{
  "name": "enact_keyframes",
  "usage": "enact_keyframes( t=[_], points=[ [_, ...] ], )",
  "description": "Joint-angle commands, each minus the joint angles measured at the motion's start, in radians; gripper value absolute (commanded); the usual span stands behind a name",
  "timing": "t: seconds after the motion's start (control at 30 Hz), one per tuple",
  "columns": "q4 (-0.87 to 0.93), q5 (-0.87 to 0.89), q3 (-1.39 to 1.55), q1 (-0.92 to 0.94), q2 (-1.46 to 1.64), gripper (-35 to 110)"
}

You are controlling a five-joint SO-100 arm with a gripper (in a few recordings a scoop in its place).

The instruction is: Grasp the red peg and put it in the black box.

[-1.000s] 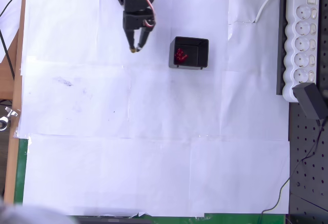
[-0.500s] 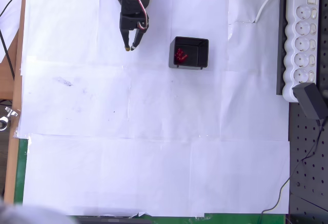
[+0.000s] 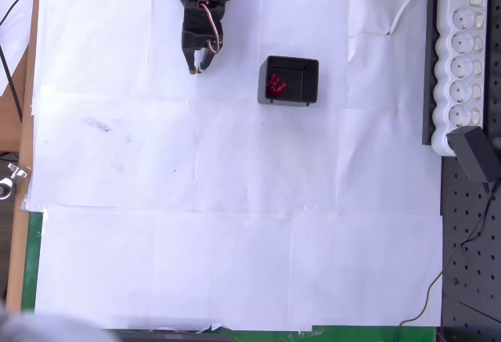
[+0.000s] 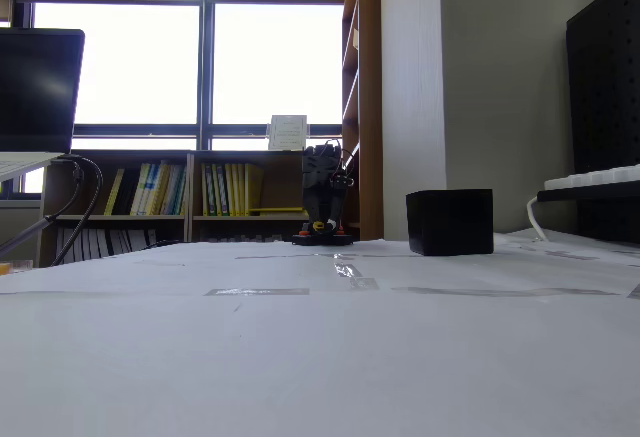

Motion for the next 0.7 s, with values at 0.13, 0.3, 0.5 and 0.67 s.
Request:
enact_keyframes(
  t=[0.13,0.3,0.5,0.67],
  points=[
    [0.267,0.117,-0.083,0.012,-0.081,0],
    [0.276,0.143,-0.083,0.021,-0.084,0],
    [0.276,0.143,-0.083,0.021,-0.084,0],
    [0.276,0.143,-0.083,0.021,-0.084,0]
  ],
)
